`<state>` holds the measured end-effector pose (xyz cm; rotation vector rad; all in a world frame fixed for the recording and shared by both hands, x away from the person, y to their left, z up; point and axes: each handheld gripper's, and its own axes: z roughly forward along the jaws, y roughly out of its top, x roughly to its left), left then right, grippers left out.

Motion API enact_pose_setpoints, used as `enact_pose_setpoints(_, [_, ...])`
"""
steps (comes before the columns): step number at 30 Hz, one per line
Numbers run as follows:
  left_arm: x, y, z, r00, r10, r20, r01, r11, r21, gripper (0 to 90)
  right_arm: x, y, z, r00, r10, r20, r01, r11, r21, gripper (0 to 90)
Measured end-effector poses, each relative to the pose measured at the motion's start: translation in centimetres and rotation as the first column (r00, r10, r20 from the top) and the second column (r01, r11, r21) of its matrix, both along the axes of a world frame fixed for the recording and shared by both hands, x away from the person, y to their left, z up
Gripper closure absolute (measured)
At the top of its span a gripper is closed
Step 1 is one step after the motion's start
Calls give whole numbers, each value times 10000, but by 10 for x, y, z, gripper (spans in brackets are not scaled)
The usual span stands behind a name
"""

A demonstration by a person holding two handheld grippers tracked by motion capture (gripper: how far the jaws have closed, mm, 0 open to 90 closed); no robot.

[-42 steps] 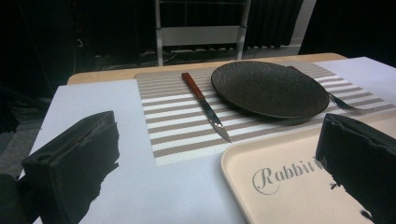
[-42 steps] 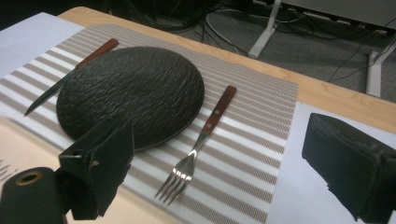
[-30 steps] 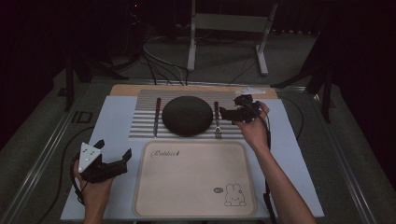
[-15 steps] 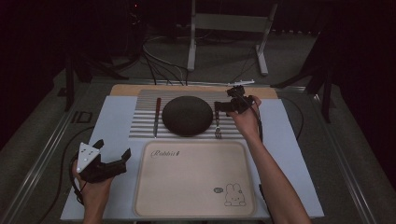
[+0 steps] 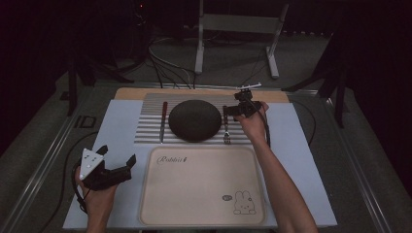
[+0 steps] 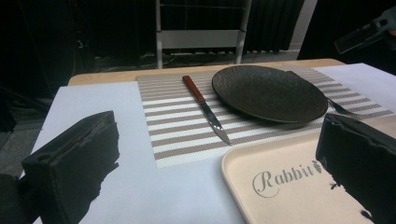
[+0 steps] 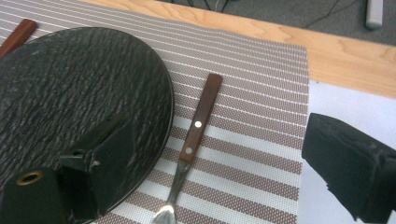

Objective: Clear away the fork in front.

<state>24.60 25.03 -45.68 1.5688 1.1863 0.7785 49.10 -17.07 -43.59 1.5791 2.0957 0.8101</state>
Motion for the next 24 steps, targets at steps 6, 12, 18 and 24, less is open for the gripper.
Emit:
enact_pose_setpoints(6, [0,1,0,10000,24,-6,-24,10000,-30,0,9,2,-9,9983,-320,-495,319,9995,-25,134])
enact_pose_setpoints(12, [0,2,0,10000,26,16,-26,9999,-128,0,16,7,-20,9939,-459,-999,450,9989,-110,148])
enact_pose_setpoints(18, [0,3,0,10000,59,24,-58,9998,-214,0,21,11,-31,9872,-570,-1493,553,9984,-151,237])
enact_pose_setpoints(24, [0,4,0,10000,73,14,-72,9997,-251,0,24,13,-42,9733,-474,-2248,522,9985,155,481])
